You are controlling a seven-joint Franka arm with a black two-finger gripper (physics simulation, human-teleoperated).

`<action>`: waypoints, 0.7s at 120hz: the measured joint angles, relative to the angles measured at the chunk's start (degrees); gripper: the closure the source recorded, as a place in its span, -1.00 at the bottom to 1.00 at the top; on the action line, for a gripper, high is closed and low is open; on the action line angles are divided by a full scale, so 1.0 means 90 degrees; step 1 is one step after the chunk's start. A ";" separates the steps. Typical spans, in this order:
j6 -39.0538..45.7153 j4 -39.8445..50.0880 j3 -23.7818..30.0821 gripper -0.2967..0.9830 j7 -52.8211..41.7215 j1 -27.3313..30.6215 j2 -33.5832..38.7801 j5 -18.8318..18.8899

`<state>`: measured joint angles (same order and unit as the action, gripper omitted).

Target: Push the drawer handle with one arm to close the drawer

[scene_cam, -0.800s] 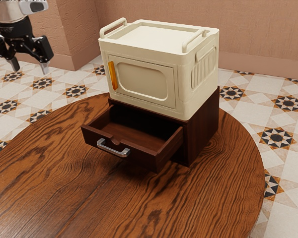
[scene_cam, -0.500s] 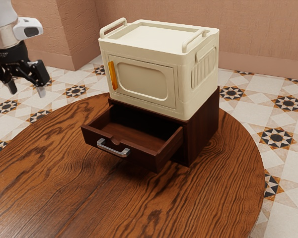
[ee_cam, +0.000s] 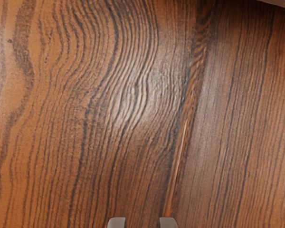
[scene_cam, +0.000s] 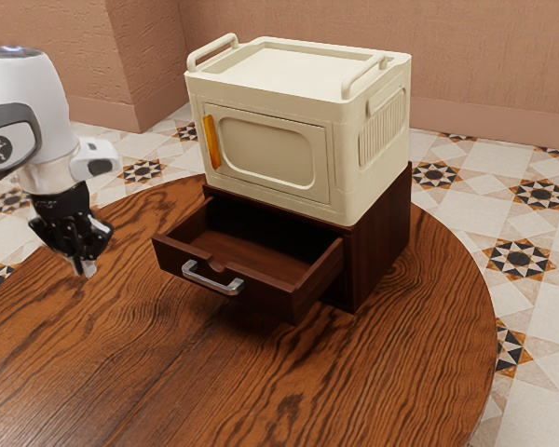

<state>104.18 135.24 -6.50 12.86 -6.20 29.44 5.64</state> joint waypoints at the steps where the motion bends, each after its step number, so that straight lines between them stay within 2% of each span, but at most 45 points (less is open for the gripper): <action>1: 0.0052 0.0016 0.0000 0.56 0.0003 -0.0013 -0.0057 -0.0013; 14: 0.0810 0.0139 0.0003 0.62 -0.0071 -0.0162 -0.0665 -0.0123; 46: 0.2381 0.0686 0.0009 0.68 -0.0415 -0.0496 -0.1151 -0.0193; 84: 0.3291 0.0503 0.0242 0.69 -0.0765 -0.0573 -0.1923 -0.0250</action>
<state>133.80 139.77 -4.32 5.97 -11.35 12.13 3.39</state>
